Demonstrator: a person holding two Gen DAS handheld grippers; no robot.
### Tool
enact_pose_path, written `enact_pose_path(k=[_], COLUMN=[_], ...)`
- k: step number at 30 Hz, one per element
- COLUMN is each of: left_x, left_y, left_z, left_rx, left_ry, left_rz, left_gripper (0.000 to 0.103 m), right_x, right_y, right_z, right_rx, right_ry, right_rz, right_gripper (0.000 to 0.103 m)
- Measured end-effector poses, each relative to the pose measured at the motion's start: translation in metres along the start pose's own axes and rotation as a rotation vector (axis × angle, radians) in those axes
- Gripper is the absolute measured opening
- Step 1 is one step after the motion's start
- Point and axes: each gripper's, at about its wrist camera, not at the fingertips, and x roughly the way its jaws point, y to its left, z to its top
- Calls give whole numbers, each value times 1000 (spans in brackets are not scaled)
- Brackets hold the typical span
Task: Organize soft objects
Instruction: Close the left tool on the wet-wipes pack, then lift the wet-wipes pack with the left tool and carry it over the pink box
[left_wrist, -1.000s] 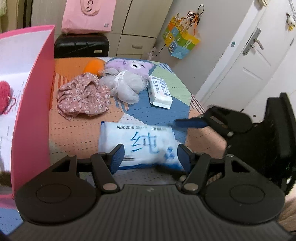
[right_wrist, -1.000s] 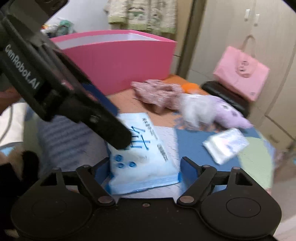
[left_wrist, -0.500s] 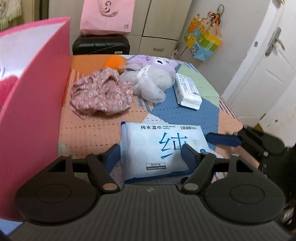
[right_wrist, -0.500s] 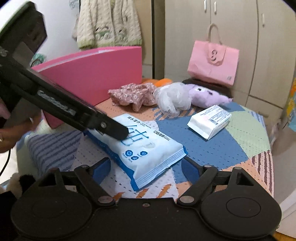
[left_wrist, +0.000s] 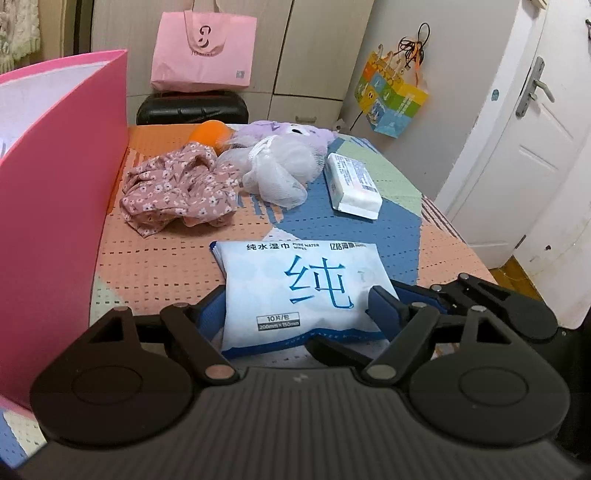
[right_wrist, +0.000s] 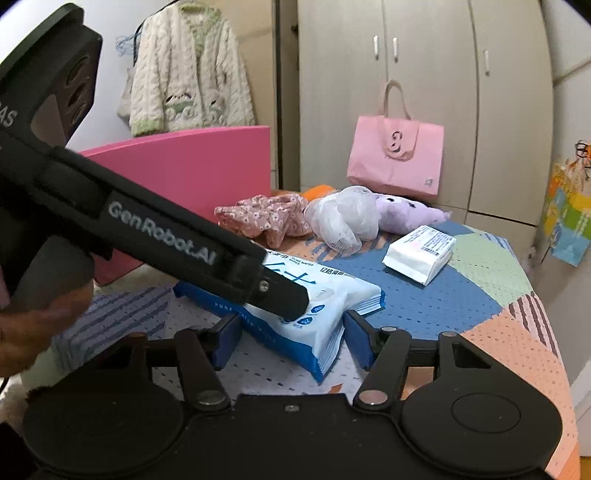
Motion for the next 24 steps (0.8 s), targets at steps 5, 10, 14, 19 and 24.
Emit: enact_pose_path(k=[5, 10, 14, 19, 24], left_x=[-6, -14, -21, -39, -61], left_y=[-6, -15, -18, -23, -27], left_z=[-5, -12, -14, -16, -17], left_rx=[1, 23, 37, 68, 91], left_ry=[-6, 8, 29, 49, 38], left_rz=[14, 27, 28, 27, 29], left_gripper=[79, 79, 79, 79, 79], right_x=[-2, -7, -13, -25, -39], right_y=[9, 10, 13, 15, 21], right_z=[0, 1, 3, 8, 16], right_rx=[-37, -16, -4, 31, 40], right_ry=[-22, -10, 12, 48, 65], right_rz=[-28, -33, -28, 8, 32], right_gripper=[59, 57, 56, 57, 57])
